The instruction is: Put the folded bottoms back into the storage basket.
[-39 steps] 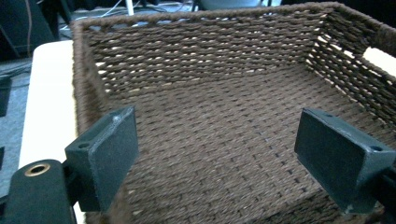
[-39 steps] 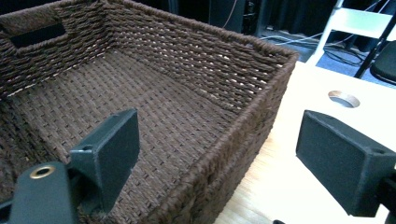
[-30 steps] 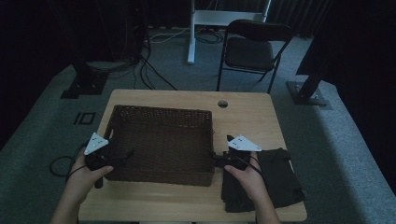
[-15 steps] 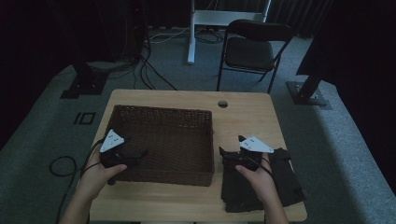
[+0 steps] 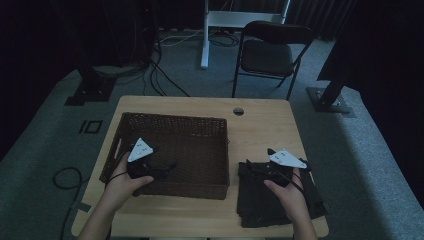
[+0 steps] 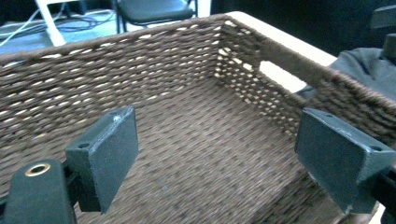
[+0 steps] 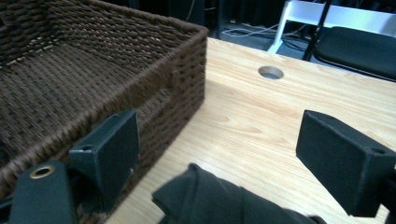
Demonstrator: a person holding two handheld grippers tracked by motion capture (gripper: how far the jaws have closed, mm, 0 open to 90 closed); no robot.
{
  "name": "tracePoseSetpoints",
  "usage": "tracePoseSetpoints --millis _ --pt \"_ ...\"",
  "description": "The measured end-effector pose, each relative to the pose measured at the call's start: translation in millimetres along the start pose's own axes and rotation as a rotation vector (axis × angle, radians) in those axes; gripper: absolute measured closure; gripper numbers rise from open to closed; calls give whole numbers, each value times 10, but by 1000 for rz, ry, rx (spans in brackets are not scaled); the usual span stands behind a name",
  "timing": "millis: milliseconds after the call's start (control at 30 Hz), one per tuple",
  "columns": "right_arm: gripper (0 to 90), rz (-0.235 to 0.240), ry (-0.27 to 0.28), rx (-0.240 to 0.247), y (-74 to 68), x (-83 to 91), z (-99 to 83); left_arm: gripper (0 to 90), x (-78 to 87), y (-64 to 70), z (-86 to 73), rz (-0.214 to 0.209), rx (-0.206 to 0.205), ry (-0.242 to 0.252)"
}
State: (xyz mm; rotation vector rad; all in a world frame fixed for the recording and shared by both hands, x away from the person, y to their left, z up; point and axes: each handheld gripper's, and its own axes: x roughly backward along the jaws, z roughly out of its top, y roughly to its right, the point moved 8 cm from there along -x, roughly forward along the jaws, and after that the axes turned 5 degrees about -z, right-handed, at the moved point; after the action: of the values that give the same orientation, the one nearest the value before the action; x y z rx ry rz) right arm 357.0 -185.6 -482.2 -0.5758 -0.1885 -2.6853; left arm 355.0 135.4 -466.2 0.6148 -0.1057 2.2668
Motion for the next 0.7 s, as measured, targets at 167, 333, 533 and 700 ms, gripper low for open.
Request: tracePoseSetpoints --millis 167,333,533,700 --pt "131 -25 0 -17 136 91 -50 140 -139 168 65 -46 -20 0" --pt "131 -47 -4 -25 254 164 -112 140 -235 317 109 -82 -33 4" --pt "131 -71 -12 -40 394 245 -206 140 -354 496 169 -121 -55 5" --pt "131 -92 -10 -50 499 316 -244 140 -457 669 236 -154 -70 11"
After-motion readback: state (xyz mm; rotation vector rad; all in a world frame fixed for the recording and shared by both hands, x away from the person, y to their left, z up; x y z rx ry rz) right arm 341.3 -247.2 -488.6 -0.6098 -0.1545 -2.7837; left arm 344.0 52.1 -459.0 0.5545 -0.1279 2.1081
